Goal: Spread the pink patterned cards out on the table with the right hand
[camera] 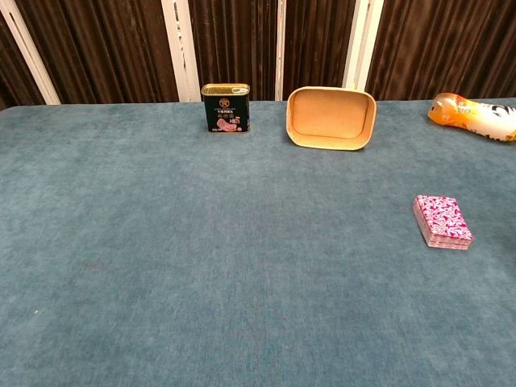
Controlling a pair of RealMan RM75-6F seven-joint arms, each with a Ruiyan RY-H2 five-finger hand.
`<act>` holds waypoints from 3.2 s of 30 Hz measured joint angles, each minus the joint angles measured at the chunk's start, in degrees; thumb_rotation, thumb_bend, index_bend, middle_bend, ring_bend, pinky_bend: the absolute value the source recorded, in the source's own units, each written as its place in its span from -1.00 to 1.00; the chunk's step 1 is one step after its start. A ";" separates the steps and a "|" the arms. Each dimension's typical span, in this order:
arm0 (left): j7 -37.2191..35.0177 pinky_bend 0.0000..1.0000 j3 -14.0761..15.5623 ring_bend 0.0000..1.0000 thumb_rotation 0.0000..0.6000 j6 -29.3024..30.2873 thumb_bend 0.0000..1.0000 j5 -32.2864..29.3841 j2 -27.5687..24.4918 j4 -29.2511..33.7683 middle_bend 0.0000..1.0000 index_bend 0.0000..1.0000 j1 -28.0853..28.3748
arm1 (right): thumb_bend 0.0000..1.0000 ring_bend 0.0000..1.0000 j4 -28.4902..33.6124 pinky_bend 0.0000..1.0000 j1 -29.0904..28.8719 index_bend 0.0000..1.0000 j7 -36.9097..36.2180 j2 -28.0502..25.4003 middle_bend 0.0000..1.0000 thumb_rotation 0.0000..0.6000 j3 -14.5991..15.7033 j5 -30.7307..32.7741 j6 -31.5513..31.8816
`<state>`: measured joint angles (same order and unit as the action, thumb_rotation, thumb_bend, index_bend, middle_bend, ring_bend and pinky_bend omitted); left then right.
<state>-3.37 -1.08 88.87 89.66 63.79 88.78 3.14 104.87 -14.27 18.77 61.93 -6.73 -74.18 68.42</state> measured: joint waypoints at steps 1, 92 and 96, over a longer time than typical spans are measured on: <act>-0.06 -1.00 0.03 -1.00 1.00 -0.02 -0.95 0.03 -0.04 -0.03 -1.00 -1.00 0.00 | -0.50 -1.00 0.63 -1.00 -0.79 -1.00 1.56 0.18 -1.00 1.00 -0.33 1.59 -0.86; -4.28 -1.00 0.81 -1.00 1.00 -6.04 -0.95 -2.86 -3.60 3.30 -1.00 -1.00 1.61 | -0.50 -0.31 -14.97 -1.00 -30.21 -0.23 28.02 24.81 -0.16 1.00 -0.21 50.74 -7.58; -4.29 -1.00 0.84 -1.00 1.00 -6.05 -0.95 -2.76 -3.59 3.27 -1.00 -1.00 1.63 | -0.50 -0.28 -14.91 -1.00 -29.95 -0.19 26.97 24.85 -0.14 1.00 -0.14 49.32 -7.12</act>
<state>-7.66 -0.24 82.82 86.90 60.20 92.05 4.77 89.96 -44.23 45.74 86.78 -6.87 -24.86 61.30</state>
